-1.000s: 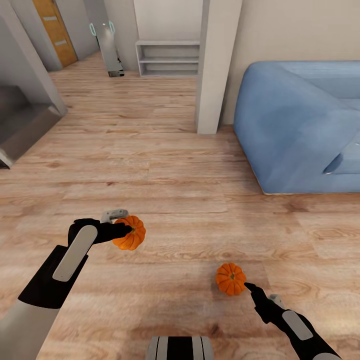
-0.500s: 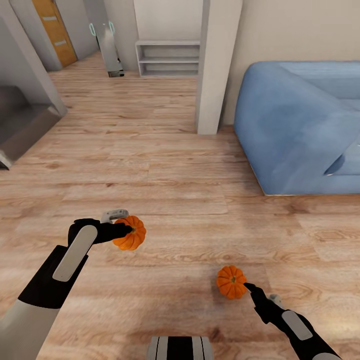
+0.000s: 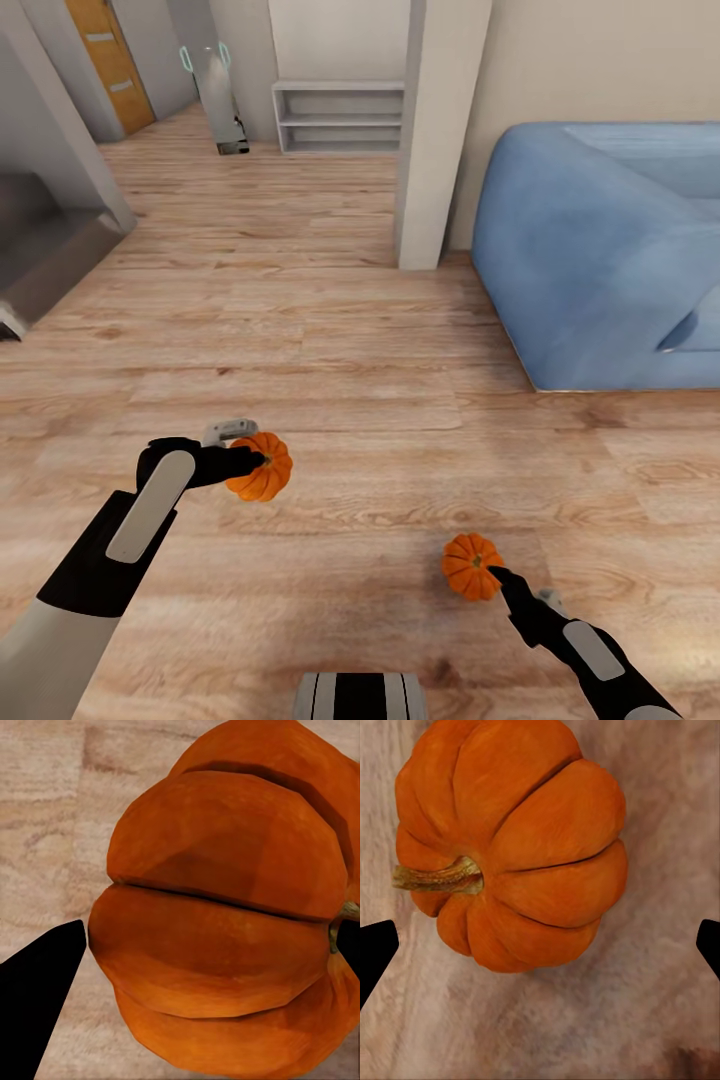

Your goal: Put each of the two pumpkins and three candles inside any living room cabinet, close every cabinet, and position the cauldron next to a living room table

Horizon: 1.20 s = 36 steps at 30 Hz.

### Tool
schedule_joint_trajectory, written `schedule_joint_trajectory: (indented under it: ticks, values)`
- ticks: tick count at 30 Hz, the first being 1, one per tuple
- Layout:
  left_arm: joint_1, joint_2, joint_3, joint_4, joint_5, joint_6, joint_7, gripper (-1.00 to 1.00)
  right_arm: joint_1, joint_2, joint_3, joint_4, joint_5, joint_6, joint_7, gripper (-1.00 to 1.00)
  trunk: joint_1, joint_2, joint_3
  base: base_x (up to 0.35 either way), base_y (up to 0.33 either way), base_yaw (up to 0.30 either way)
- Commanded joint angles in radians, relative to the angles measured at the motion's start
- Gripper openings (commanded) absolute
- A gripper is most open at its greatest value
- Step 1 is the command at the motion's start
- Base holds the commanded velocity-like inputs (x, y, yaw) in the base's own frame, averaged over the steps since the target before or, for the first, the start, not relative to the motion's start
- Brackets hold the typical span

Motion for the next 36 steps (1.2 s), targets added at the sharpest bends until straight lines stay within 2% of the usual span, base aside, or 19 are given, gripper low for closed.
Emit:
schedule_joint_trajectory:
  ticks: [1,18,31,36]
  values:
    - [-0.001,0.001,-0.002,0.0,0.008,0.001,0.011,-1.0,0.0,0.0,-0.006,0.0,-0.002,0.007,0.002,1.0,0.0,0.0,-0.001,0.031,0.046,0.0]
    - [-0.001,0.0,0.003,0.001,0.013,0.0,0.009,-1.0,0.0,-0.001,-0.006,0.0,-0.002,0.007,0.002,1.0,0.0,0.0,-0.001,0.004,0.005,0.0]
    - [0.0,0.0,0.001,0.001,0.013,0.001,0.009,-1.0,0.0,-0.001,-0.006,0.0,-0.002,0.007,0.002,1.0,0.006,-0.003,-0.051,0.0,0.0,0.0]
    - [0.0,0.0,0.0,0.0,0.013,0.001,0.009,-1.0,0.0,-0.002,-0.006,0.0,-0.002,0.007,0.002,1.0,0.006,-0.003,-0.051,0.0,0.0,0.0]
